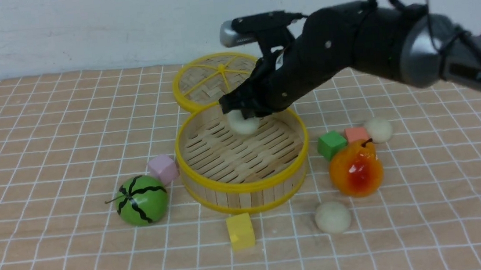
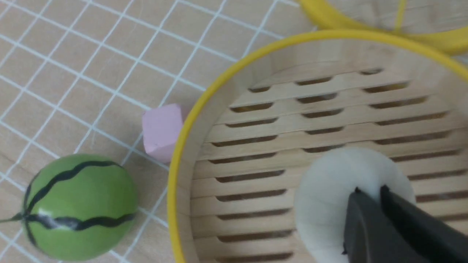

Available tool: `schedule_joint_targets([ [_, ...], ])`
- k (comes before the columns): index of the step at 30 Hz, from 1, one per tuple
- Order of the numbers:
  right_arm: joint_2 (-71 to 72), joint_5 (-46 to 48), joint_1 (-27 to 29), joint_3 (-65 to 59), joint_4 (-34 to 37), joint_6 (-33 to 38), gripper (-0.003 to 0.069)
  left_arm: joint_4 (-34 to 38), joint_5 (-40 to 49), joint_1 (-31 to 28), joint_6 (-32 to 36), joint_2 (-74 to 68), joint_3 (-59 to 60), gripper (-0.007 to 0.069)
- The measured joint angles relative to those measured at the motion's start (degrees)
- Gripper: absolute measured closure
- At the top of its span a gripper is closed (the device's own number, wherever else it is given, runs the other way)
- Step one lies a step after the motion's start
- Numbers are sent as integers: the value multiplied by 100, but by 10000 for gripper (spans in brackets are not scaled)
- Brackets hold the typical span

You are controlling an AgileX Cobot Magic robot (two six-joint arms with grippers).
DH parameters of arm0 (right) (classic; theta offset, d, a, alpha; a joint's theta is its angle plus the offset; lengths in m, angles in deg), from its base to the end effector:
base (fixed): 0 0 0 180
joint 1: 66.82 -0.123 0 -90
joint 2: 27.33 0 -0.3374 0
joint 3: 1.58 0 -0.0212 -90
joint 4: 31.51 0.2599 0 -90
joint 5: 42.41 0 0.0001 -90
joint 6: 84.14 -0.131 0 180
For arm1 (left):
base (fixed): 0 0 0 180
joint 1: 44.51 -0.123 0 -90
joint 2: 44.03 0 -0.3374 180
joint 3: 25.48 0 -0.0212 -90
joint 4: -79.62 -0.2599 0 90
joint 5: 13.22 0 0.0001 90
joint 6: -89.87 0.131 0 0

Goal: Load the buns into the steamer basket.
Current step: Use the right arm to put the steamed stuffed bun into the steamer, then use the right arm to grab a steamed stuffed bun

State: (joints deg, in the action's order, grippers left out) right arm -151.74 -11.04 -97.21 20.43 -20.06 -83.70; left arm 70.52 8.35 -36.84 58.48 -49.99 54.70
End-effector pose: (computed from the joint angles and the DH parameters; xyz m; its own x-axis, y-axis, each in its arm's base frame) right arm 0.4623 0.2868 0.2769 -0.6758 -0.2086 -0.7070 -0.4642 0.8654 0.1885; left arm 0.0476 0.0013 0.1573 -0.3044 -0.3513 -0.8854 -0.0437 0.9337 -0.3554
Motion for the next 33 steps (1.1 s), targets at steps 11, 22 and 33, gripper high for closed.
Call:
schedule_joint_targets([
  [11,-716,-625,-41,13,0,0,590,0,0,0,0,0,0,386],
  [22,-728,-523,-41,19,-241,0,304,0,0,0,0,0,0,386],
  [33,663,837,-2,19,-1089,-43,264,0,0,0,0,0,0,386],
])
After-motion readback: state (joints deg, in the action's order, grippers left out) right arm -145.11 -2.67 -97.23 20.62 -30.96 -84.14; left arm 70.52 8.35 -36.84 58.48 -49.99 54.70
